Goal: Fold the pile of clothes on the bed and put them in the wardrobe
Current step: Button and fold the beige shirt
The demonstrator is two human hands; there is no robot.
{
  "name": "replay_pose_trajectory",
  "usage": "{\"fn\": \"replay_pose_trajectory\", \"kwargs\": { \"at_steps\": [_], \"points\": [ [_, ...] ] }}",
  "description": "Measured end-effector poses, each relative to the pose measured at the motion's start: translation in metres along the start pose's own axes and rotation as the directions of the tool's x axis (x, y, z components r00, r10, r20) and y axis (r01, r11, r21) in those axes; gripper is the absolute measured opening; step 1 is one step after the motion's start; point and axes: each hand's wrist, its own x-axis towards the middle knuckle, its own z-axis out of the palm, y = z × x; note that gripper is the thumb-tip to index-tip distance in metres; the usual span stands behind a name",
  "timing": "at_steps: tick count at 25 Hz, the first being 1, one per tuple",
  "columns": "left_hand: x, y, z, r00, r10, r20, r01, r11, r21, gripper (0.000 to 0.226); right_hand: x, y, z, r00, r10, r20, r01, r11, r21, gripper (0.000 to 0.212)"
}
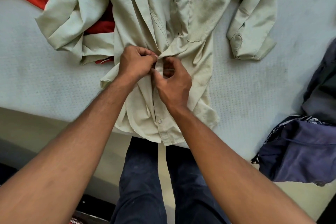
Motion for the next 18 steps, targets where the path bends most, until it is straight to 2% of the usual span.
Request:
{"fn": "replay_pose_trajectory", "kwargs": {
  "at_steps": [2,7,11,12,15,18],
  "points": [
    [0.0,0.0,0.0,1.0,0.002,0.006,-0.002,1.0,-0.004,0.005,-0.002,0.002,-0.001,0.997,-0.071,-0.004,0.071,0.997,-0.005,0.037],
    [-0.002,-0.001,-0.001,1.0,0.0,0.006,0.0,0.999,-0.033,0.008,0.008,0.005,0.003,0.973,-0.23,0.028,0.232,0.963,-0.139,0.044],
    [-0.007,0.004,0.0,1.0,-0.022,0.013,0.023,0.996,-0.086,0.012,0.012,0.005,0.0,0.954,-0.3,-0.011,0.292,0.935,-0.199,0.025],
    [-0.008,0.005,0.0,1.0,-0.021,0.018,0.023,0.996,-0.091,0.013,0.013,0.006,-0.001,0.964,-0.263,-0.019,0.257,0.952,-0.164,0.022],
    [-0.009,0.007,-0.001,0.998,-0.054,0.04,0.059,0.989,-0.137,0.013,0.02,0.006,-0.003,1.0,-0.004,0.013,0.003,0.996,0.088,0.018],
    [-0.006,0.007,-0.003,0.995,-0.083,0.053,0.091,0.981,-0.17,0.013,0.025,0.007,0.001,0.992,0.122,0.01,-0.122,0.978,0.171,0.017]
  ]
}}
